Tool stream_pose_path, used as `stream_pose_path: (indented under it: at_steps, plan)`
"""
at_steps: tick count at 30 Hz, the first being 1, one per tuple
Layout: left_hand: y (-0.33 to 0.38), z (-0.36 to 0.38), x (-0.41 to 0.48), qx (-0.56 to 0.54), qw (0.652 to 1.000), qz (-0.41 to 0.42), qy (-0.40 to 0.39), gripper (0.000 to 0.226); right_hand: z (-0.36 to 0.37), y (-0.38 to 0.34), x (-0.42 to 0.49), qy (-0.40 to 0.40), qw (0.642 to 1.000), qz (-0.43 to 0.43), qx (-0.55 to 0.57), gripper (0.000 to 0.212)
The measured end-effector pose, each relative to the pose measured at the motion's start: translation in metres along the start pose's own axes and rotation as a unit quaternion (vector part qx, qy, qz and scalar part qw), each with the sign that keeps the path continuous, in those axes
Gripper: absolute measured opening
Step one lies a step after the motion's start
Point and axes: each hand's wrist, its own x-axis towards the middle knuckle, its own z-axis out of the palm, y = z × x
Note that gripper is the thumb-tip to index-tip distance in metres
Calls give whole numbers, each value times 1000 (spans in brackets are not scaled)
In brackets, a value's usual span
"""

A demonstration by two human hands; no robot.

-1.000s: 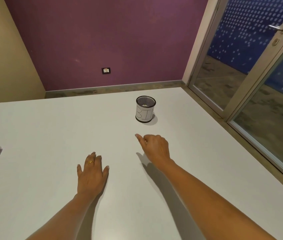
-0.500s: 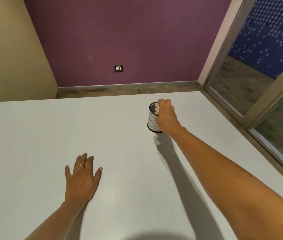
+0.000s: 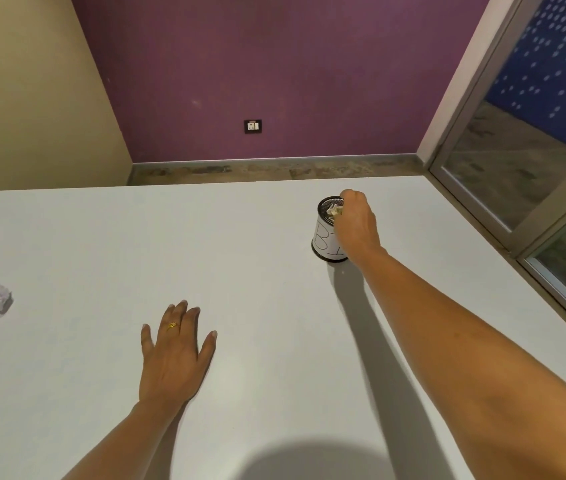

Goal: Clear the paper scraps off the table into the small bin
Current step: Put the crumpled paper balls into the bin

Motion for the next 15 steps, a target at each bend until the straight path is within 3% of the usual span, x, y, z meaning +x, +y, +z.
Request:
stream_pose_path:
  at_steps: [2,6,8,11,15]
  plan:
    - [0,-1,-1,1,1000,3,-5,78,-2,1,-3,15,999,8,32,26]
    - [-5,-3,-2,-6,1000,4,-18,55,-2,-4,-14,12,998,-2,55,27]
    - [-10,-8,-6,-10,1000,-3,-18,58,1,-11,-24,3,997,-2,78,28]
    - [-26,-16,-17,-14,999,-32,-10,53,10,-30,-42,10,995,-64,78,26]
    - [-60,-32,-31,-12,997,-79,14,46,31,-69,-68,-37,989,-133,54,21]
